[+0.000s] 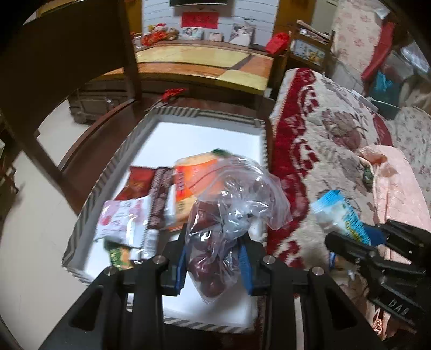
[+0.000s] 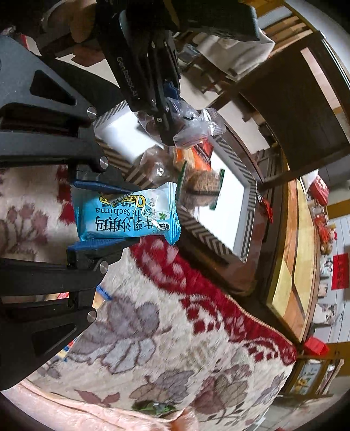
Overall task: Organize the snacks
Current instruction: 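Carry the date bag and blue sachima packet over the tray with both grippers, then open the left gripper over the tray while the right releases the blue packet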
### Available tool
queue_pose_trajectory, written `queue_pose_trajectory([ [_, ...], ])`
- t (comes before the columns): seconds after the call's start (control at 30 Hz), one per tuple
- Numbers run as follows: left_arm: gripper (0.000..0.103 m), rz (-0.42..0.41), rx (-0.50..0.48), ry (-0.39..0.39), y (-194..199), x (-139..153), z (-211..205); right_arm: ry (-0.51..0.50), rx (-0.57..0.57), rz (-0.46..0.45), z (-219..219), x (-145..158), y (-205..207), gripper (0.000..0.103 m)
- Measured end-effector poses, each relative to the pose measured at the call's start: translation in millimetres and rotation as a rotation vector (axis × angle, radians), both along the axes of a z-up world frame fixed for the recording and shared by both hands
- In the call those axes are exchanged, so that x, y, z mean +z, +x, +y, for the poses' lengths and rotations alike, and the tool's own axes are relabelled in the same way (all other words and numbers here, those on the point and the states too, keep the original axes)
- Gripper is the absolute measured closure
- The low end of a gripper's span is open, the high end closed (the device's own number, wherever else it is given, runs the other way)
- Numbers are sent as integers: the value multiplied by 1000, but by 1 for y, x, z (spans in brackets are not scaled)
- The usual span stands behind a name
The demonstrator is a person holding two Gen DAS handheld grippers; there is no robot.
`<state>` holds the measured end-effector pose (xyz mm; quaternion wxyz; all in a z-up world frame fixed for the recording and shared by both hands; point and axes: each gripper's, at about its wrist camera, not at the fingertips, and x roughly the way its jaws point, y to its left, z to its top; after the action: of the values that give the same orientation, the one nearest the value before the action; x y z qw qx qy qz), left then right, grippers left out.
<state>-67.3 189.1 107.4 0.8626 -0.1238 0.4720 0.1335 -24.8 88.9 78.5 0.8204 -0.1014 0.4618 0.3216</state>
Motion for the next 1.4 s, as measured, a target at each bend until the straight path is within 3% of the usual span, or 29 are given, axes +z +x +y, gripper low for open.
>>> queue_pose_trajectory([
  [0.4,69,17,86,-27,-15,-13,38,-22,102,3,57,1,6,75],
  [0.6,69,33,97,-41,-14,-23,45,-36,164,50,91,-16,8,75],
  [1.1,69,51,109,-60,5,-33,59,-144,107,33,126,-38,67,75],
  [1.4,68,60,112,-54,10,-37,58,-90,101,101,122,-47,65,73],
])
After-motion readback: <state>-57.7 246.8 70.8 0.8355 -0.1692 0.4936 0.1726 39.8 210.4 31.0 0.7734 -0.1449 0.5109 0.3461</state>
